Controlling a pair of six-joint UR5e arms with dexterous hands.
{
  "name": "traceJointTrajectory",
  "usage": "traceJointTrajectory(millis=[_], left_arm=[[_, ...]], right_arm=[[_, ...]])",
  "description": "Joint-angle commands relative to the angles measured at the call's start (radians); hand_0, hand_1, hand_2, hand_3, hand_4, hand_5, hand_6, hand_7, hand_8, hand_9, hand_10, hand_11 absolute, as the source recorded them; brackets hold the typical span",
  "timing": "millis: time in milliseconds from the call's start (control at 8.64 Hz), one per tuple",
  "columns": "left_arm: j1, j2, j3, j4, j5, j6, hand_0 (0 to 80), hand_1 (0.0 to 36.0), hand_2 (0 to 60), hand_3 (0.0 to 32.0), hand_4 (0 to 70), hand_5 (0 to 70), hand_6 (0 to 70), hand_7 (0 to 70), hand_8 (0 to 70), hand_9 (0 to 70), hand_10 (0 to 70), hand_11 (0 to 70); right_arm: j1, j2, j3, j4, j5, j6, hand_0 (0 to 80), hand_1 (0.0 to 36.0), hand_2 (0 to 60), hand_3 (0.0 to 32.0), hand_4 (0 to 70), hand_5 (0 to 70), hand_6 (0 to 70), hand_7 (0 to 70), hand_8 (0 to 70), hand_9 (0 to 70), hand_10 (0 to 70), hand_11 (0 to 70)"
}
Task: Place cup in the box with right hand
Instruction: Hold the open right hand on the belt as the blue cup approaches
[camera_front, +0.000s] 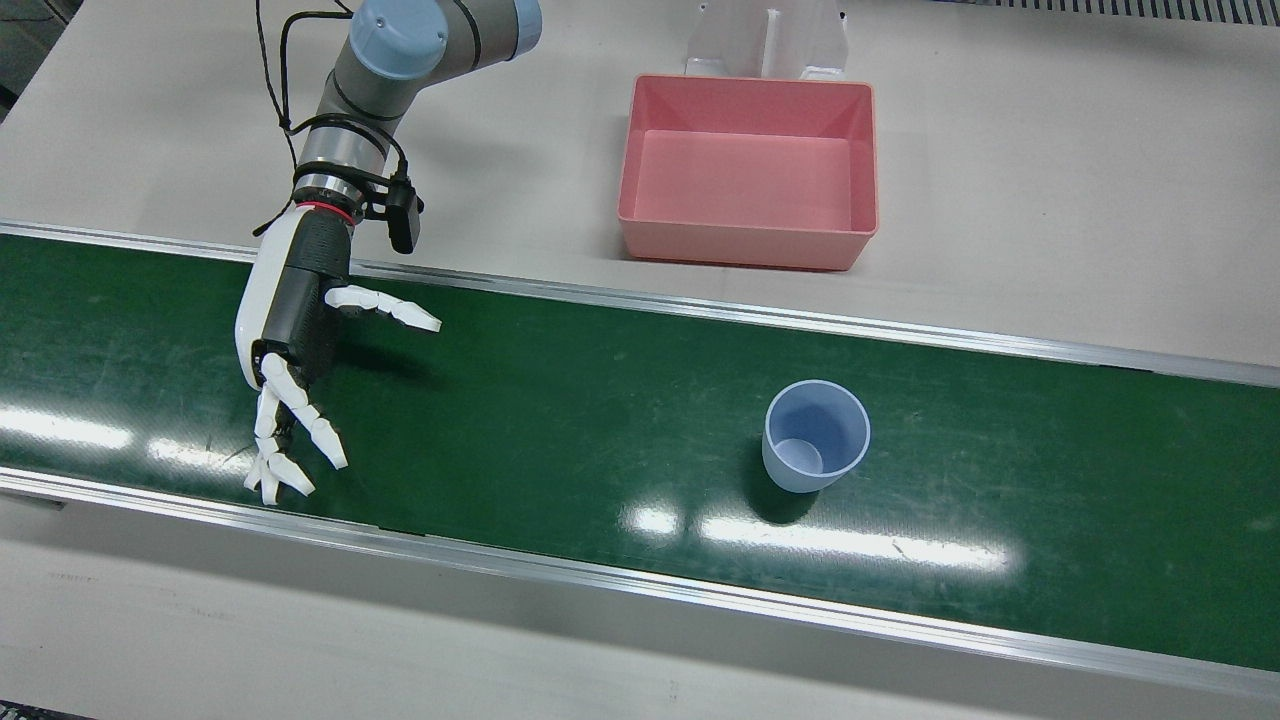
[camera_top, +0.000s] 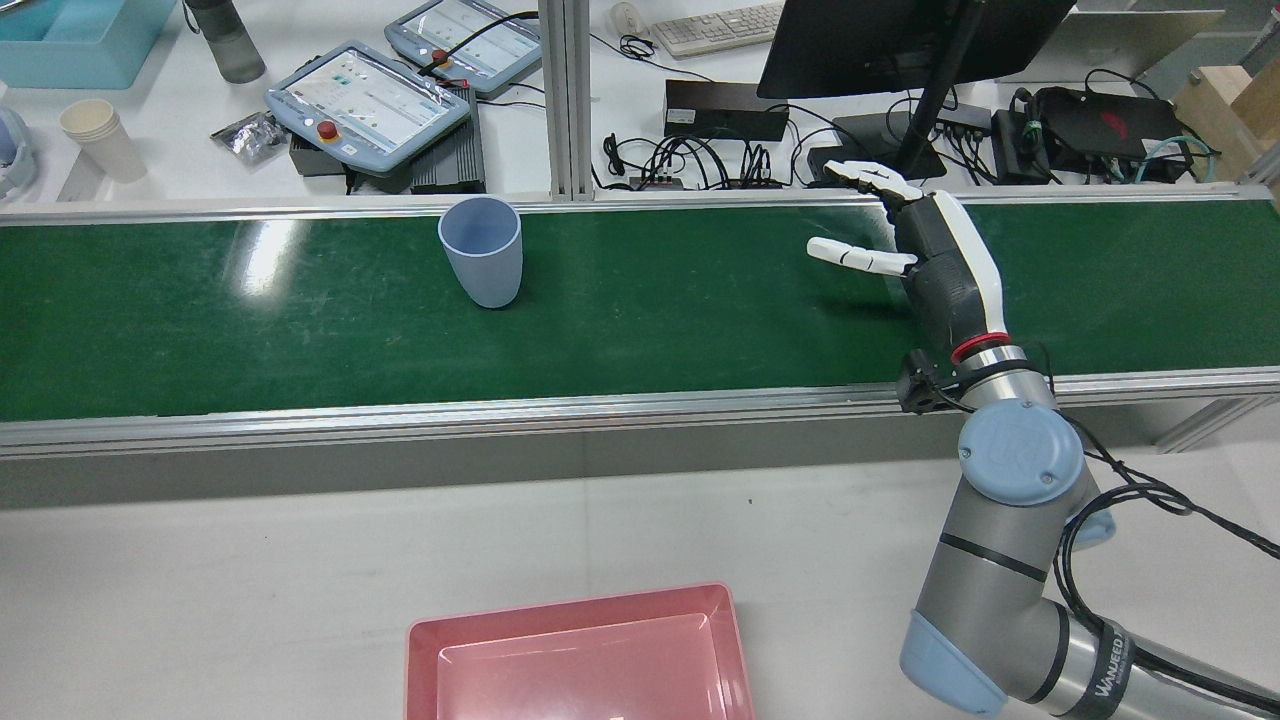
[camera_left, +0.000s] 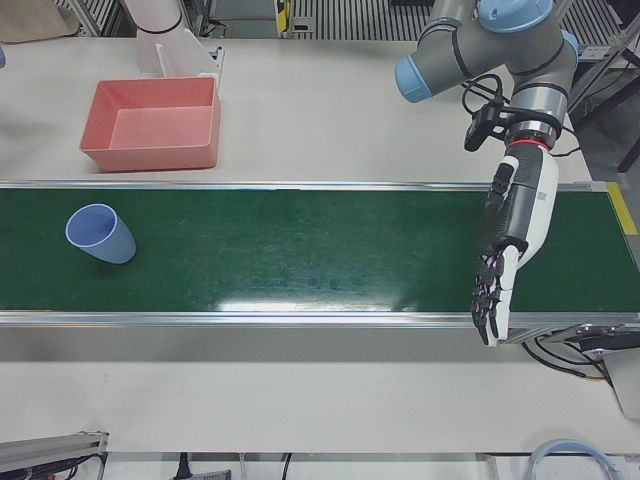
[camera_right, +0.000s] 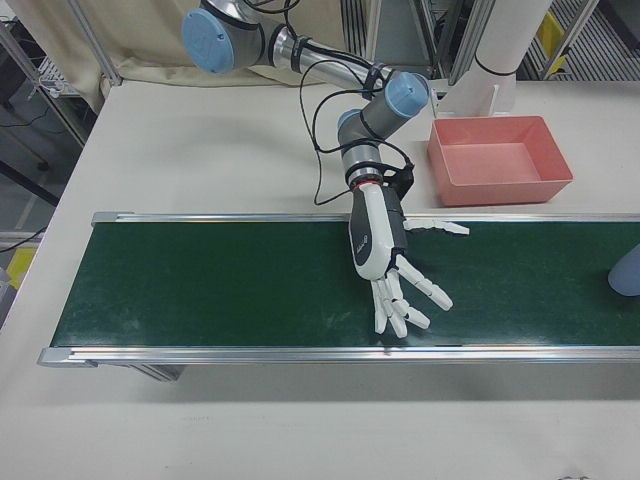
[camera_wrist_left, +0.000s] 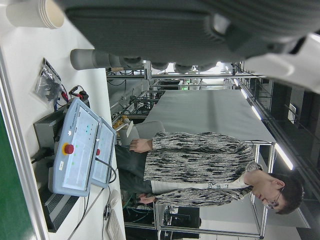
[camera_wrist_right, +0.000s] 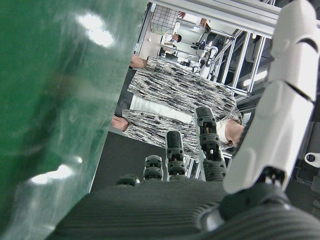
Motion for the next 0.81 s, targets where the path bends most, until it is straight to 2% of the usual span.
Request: traceJointTrajectory(millis=[0,694], left_arm=[[0.0,0.0,0.0,0.0,0.0,-0.001,0.0,0.0,0.0,0.0,0.0,0.0,0.0,0.0,0.0,0.0,0.0,0.0],[0.0,0.0,0.0,0.0,0.0,-0.001,0.0,0.0,0.0,0.0,0.0,0.0,0.0,0.0,0.0,0.0,0.0,0.0]], right_arm=[[0.0,0.0,-0.004,-0.002,0.0,-0.002,47.1,15.0,12.4,0.0,15.9,3.3,7.4,31.1,4.4,11.5,0.0,0.0],[-0.011,-0.002,-0.004,-0.005,-0.002,-0.006,48.9,17.2,12.0,0.0,16.2,3.9,7.3,29.8,4.4,11.1,0.0,0.0]])
